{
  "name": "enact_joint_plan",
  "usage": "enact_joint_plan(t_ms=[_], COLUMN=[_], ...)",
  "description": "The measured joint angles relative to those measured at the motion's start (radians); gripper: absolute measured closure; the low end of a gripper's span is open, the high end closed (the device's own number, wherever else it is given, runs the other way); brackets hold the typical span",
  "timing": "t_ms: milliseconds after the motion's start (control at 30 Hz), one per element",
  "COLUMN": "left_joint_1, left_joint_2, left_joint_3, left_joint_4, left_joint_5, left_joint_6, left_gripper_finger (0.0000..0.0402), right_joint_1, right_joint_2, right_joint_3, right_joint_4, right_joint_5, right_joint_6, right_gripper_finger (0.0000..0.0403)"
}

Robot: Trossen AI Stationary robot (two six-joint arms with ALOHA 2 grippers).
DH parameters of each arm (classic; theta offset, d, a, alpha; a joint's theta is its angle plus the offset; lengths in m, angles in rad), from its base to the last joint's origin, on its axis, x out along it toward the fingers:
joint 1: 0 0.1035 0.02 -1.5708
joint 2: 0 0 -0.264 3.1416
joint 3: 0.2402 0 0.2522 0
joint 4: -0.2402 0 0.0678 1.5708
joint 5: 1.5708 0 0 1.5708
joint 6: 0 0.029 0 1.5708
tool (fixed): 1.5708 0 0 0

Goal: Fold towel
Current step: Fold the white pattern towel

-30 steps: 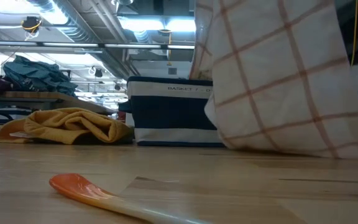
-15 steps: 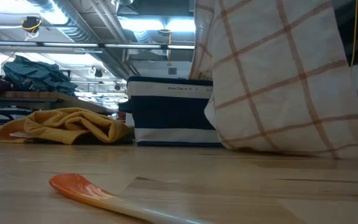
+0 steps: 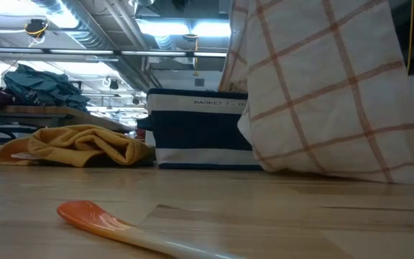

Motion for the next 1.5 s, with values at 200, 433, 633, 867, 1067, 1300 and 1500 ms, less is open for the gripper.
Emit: enact_joint_plan(t_ms=[200,433,633,867,1067,1300,1500], left_joint_1=[0.030,0.053,0.076,0.116,0.133,0.149,0.149], left_joint_2=[0.049,0.070,0.070,0.081,0.137,0.183,0.186], left_joint_3=[0.000,0.000,0.000,0.000,0.000,0.000,0.000], left_joint_4=[-0.003,-0.078,-0.154,-0.211,-0.196,-0.204,-0.202], left_joint_5=[-0.018,-0.118,-0.161,-0.161,-0.161,-0.161,-0.160], left_joint_6=[0.010,0.015,0.013,-0.014,-0.013,-0.037,-0.064], left_gripper_finger=[0.0257,0.0257,0.0257,0.0257,0.0257,0.0257,0.0257], right_joint_1=[0.000,0.000,0.000,0.000,0.000,0.000,0.000], right_joint_2=[0.000,0.000,0.000,0.000,0.000,0.000,0.000], right_joint_3=[0.000,0.000,0.000,0.000,0.000,0.000,0.000], right_joint_4=[0.002,0.005,0.005,0.044,0.104,0.102,0.099], right_joint_5=[0.000,-0.010,-0.011,-0.012,-0.018,-0.018,-0.018], right_joint_6=[0.000,0.000,-0.001,-0.004,-0.005,-0.005,-0.005], right_gripper_finger=[0.0402,0.0402,0.0402,0.0402,0.0402,0.0402,0.0402])
